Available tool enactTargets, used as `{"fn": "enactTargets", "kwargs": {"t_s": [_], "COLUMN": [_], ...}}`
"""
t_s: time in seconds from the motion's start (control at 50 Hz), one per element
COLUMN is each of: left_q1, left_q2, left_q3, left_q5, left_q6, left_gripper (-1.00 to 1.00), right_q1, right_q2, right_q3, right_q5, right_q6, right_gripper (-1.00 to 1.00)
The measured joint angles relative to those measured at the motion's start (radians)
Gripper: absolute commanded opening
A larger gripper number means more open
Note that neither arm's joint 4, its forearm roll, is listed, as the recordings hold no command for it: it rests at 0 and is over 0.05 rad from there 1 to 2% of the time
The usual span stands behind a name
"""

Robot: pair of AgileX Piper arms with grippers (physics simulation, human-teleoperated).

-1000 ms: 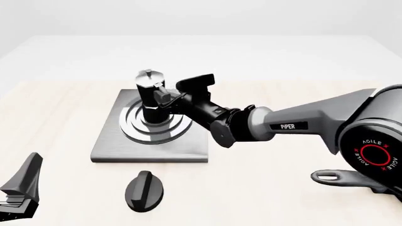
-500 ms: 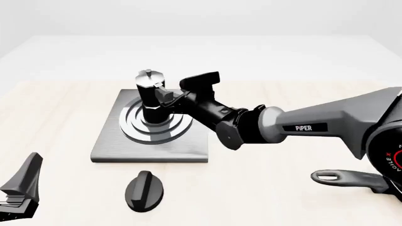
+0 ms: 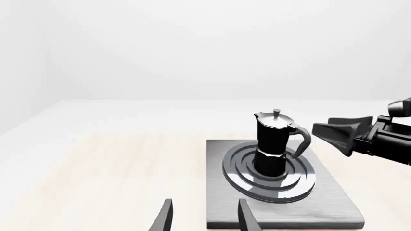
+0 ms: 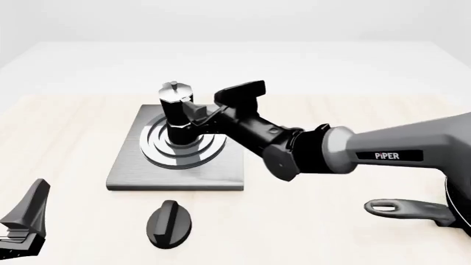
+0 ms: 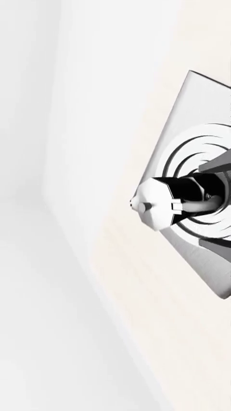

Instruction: Put the moka pot on the stove.

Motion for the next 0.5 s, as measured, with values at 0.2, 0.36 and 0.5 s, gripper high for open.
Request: {"fn": "enactTargets", "kwargs": {"t_s": [0.2, 0.36, 0.5], "left_q1": [0.0, 0.0, 0.0], "left_q2": [0.0, 0.0, 0.0], "left_q3": [0.0, 0.0, 0.0], "left_q5": [0.0, 0.0, 0.0], "left_q6": [0.0, 0.0, 0.0], "left_gripper": [1.0, 1.0, 1.0], "right_q1": [0.002, 0.005, 0.009], "right_q2": [-0.052, -0.092, -0.124], "right_q3": [0.044, 0.078, 0.107], "right_q5": [-0.008, -0.016, -0.023], "right_q6": [-0.005, -0.008, -0.01], "right_gripper": [1.0, 1.0, 1.0]}}
